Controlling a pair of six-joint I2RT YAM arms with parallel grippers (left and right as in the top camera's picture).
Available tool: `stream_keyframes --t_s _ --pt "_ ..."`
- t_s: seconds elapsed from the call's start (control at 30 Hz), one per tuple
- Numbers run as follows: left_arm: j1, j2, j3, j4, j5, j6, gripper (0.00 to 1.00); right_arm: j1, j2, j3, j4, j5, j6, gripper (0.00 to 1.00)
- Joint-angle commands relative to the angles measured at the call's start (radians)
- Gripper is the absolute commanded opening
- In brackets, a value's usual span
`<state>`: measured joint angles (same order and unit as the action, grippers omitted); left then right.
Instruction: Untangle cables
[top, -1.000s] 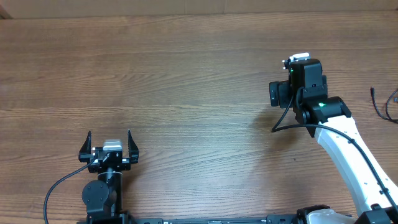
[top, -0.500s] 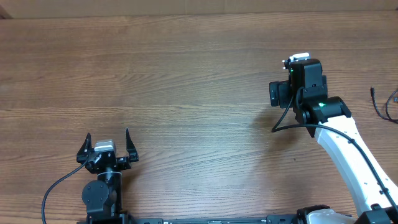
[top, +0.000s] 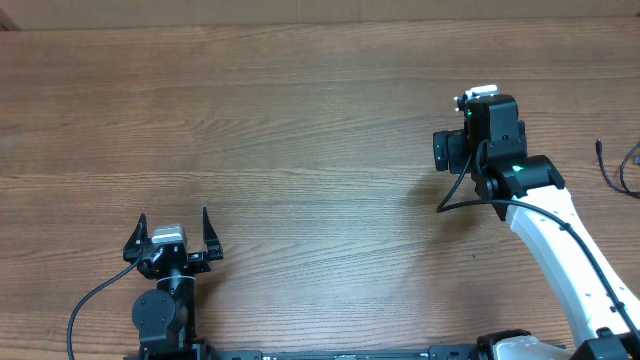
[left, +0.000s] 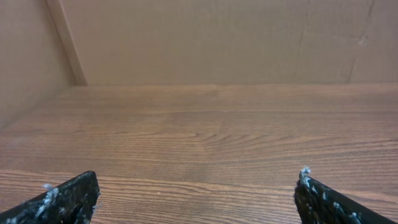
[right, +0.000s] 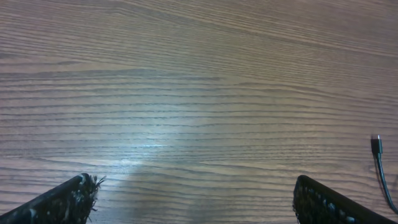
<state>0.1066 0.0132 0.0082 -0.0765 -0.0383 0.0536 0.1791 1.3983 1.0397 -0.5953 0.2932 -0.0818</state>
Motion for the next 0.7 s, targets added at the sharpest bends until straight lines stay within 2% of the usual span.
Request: stream_keyframes --t_s 0.0,0.67 --pt "-0.002 -0.01 -0.003 0.002 0.006 -0.008 1.0 0.001 0.003 0.009 0.003 0.009 0.007 1.0" --pt "-0.002 -0.01 -0.003 0.002 0.006 -0.008 0.99 0.001 -0.028 0.009 -0.012 0.009 0.007 1.0"
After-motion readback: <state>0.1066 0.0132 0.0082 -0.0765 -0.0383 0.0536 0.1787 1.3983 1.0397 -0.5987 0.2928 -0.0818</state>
